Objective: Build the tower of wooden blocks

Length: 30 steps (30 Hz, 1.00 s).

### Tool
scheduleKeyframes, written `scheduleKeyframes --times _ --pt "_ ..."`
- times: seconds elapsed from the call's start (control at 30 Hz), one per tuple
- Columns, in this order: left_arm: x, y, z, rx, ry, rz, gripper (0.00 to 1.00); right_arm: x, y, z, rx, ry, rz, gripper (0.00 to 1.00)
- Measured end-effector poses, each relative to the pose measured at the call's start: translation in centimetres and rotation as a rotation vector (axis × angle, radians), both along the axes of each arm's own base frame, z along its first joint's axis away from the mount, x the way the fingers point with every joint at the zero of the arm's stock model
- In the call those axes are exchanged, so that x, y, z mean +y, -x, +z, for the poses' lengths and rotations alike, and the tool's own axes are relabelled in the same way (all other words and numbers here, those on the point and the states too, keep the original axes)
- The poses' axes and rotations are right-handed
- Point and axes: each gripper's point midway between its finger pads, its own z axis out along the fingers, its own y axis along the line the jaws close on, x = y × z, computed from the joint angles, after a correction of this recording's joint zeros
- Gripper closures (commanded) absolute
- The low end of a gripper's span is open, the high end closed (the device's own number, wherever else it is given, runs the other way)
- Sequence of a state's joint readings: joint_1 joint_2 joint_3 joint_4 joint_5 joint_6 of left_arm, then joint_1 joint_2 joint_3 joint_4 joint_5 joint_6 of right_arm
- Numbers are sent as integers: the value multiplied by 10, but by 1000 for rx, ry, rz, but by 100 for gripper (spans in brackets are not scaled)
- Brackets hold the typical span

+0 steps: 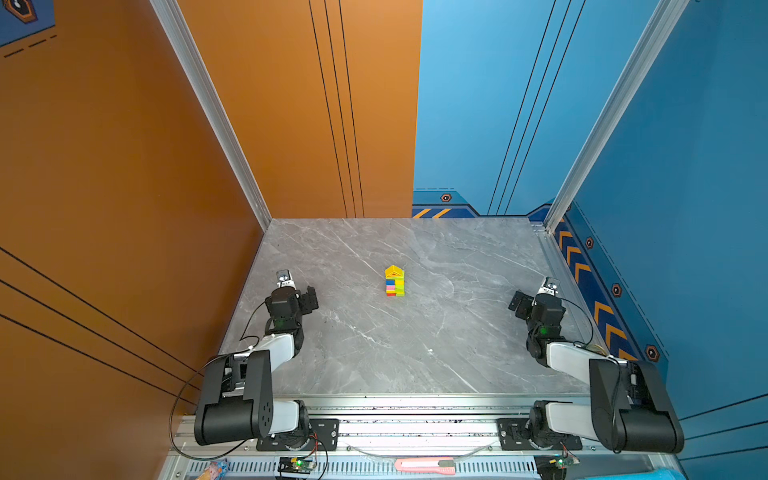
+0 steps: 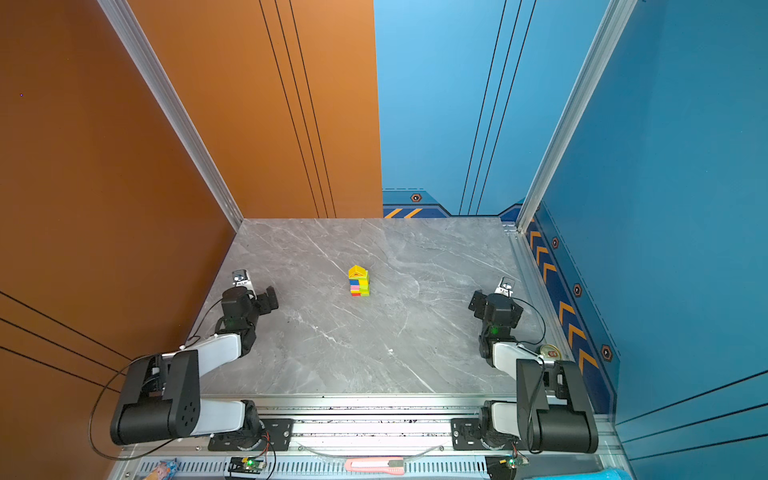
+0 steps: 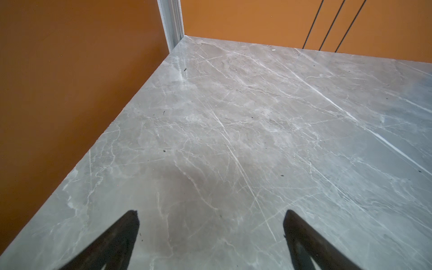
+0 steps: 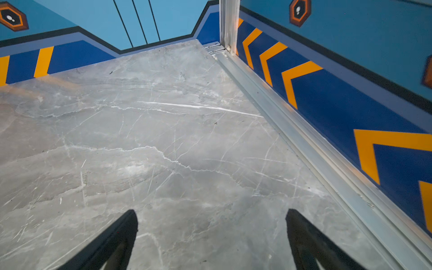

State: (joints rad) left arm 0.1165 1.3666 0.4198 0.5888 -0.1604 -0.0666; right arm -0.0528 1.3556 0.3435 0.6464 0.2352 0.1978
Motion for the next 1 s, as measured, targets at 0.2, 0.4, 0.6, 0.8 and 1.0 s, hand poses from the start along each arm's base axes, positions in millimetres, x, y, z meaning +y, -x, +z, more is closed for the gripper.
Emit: scheduleKeyframes --times 0.2,0.4,0.6,0.8,1.0 --pt "-10 -2 -1 2 8 -65 2 27 -22 -10 5 37 117 0" --pt "-19 -4 -1 1 18 -120 2 41 -28 -13 1 70 180 0" --pt "-44 -14 0 -60 29 -201 2 41 -29 -9 -16 81 184 0" --pt "-71 -12 -35 -9 -4 -256 2 41 -30 -7 -24 84 185 0" --pt "-63 -19 -25 -43 -19 -223 2 41 -31 -6 -29 85 185 0"
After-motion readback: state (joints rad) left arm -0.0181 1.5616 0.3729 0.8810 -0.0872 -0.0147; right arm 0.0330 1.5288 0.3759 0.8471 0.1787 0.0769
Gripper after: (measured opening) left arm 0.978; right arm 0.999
